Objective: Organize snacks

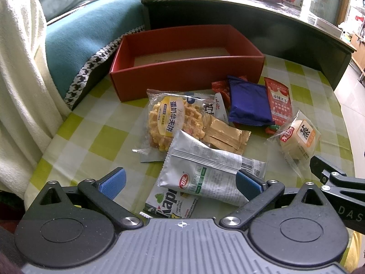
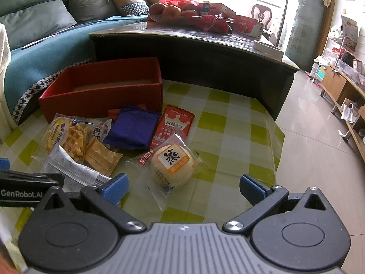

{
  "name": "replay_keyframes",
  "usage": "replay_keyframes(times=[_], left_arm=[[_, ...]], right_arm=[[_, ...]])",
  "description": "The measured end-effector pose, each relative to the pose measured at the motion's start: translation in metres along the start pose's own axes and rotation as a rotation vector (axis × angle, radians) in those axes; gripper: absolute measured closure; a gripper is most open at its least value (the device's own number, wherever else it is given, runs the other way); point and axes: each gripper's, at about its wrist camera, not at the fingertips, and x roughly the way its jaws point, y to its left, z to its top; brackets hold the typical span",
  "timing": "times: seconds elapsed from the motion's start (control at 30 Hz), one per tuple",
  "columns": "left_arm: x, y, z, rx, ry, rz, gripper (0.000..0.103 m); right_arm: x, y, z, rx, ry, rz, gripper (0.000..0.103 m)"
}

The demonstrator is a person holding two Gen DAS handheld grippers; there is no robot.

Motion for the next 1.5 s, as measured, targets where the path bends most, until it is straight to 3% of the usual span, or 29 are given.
replay_keyframes(times=[0.93, 1.17, 1.33, 1.5], left_arm=[[0.004, 0.007, -0.004, -0.005, 0.029, 0.004, 0.000], [0.008, 0.026, -0.007, -0.023, 0.060, 0.018, 0.000], [0.010, 0.047, -0.009, -0.069, 0.084, 0.027, 0.000], [0.016, 0.061, -0.010, -0.104, 0.107, 0.035, 0.000]], right_arm=[[0.005, 0.012, 0.000, -0.078, 0.025, 0.046, 0.000], [0.007, 0.036, 0.002, -0.233, 0.021, 0.170, 0.000], [0.010, 0.068, -0.001, -0.456, 0.013, 0.300, 0.004], [0.026, 0.102, -0.008, -0.662, 0.049, 0.401, 0.023]])
